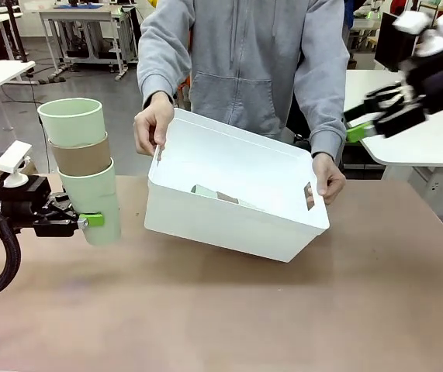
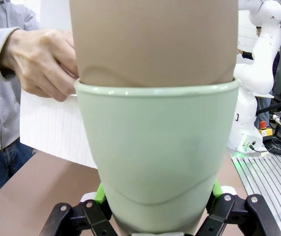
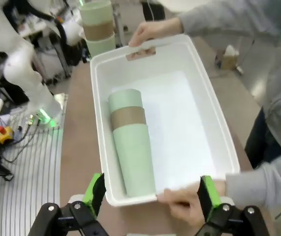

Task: Stack the cups and store them in the basket.
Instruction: Place the stack of Reusable plastic cups into the Pantry Basket.

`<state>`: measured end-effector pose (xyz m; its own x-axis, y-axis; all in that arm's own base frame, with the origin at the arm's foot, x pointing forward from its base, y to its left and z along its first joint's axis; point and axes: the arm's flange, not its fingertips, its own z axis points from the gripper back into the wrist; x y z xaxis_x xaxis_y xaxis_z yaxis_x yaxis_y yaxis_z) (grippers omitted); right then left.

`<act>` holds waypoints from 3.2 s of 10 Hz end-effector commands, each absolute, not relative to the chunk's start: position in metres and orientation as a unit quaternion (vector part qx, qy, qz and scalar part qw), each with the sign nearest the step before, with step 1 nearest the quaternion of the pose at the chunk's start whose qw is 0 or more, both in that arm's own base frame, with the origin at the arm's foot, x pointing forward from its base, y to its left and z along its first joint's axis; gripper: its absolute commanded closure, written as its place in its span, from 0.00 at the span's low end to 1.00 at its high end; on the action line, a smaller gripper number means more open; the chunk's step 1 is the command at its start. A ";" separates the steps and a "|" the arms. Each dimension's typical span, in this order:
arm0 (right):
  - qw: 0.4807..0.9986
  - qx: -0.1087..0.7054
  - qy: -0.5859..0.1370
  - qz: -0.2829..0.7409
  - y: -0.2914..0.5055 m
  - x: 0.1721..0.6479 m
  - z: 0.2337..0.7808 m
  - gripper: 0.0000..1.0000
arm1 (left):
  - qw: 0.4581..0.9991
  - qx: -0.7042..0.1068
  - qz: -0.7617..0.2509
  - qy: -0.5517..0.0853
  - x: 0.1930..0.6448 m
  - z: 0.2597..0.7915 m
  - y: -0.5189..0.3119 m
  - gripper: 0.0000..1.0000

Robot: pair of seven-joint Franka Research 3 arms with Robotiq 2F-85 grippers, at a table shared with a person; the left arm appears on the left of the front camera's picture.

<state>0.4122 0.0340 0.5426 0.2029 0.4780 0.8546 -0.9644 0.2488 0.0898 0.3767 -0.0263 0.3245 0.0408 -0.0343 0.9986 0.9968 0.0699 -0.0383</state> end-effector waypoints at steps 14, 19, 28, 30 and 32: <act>0.657 0.388 -0.415 0.496 -0.076 0.391 0.526 0.00 | 0.530 -0.482 -0.483 -0.503 0.376 0.329 -0.026 0.16; 0.657 0.388 -0.415 0.496 -0.076 0.391 0.526 0.00 | 0.530 -0.482 -0.483 -0.503 0.376 0.329 -0.026 0.16; 0.657 0.388 -0.415 0.496 -0.076 0.391 0.526 0.00 | 0.530 -0.482 -0.483 -0.503 0.376 0.329 -0.026 0.16; 0.657 0.388 -0.415 0.496 -0.076 0.391 0.526 0.00 | 0.536 -0.483 -0.481 -0.498 0.377 0.324 -0.026 0.16; 0.657 0.388 -0.415 0.496 -0.076 0.391 0.526 0.00 | 0.575 -0.433 -0.482 -0.500 0.362 0.380 -0.030 0.16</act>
<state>0.3925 -0.0776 0.5221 0.1545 0.3453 0.9257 -0.9756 0.2015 0.0877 0.3818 -0.0203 0.3416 0.0304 -0.0857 0.9959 0.9934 0.1126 -0.0206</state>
